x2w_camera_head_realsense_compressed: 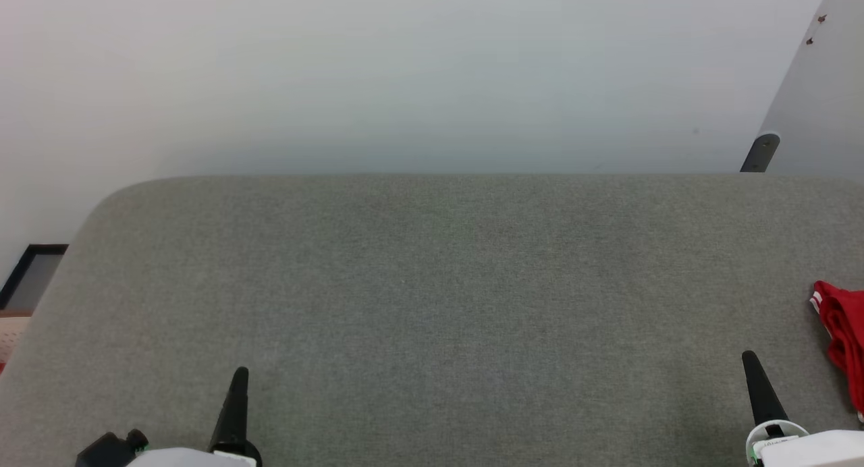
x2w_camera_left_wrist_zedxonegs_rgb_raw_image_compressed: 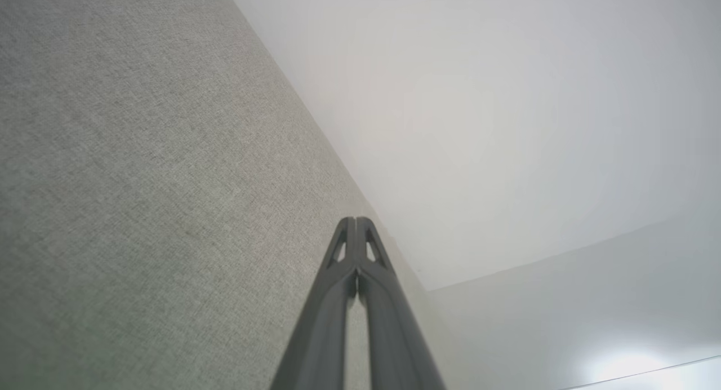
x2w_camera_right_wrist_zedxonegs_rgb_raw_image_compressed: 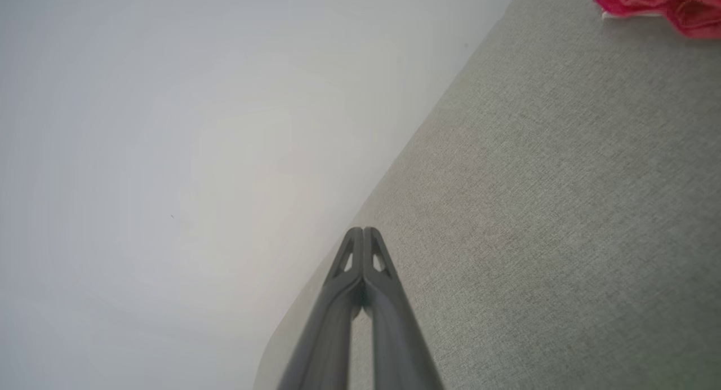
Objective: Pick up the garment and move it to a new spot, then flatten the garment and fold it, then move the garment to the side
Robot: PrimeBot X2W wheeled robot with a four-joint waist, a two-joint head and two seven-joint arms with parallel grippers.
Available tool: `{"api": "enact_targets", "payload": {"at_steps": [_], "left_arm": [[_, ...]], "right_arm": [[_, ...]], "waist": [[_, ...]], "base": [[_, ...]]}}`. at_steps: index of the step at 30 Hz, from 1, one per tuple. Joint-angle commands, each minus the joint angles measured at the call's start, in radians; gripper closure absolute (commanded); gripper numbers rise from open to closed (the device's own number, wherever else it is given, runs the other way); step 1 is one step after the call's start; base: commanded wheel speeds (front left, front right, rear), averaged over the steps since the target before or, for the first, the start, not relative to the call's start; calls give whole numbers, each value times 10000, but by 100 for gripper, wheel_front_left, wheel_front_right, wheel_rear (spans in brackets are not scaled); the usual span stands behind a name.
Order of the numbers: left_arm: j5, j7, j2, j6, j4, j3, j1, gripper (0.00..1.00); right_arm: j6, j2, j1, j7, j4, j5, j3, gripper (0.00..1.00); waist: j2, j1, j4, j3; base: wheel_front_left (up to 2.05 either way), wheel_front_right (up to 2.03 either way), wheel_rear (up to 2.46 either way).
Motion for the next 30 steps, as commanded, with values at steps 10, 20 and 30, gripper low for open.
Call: {"api": "enact_targets", "payload": {"at_steps": [10, 20, 30], "left_arm": [[-1102, 293, -31, -18, 21, 120, -438, 100], [-1941, 552, -80, -20, 81, 185, -656, 100], [-2736, 791, -123, -23, 139, 243, -853, 100]], "right_arm": [[-3, 82, -467, 259, 37, 1095, -94, 100], [-3, 153, -633, 461, 129, 1943, -128, 100], [-3, 217, -797, 654, 218, 2738, -158, 100]], "waist": [[0, 0, -75, 80], [0, 0, -145, 154], [0, 0, -215, 228]], "base": [[0, 0, 0], [0, 0, 0], [0, 0, 0]]}}
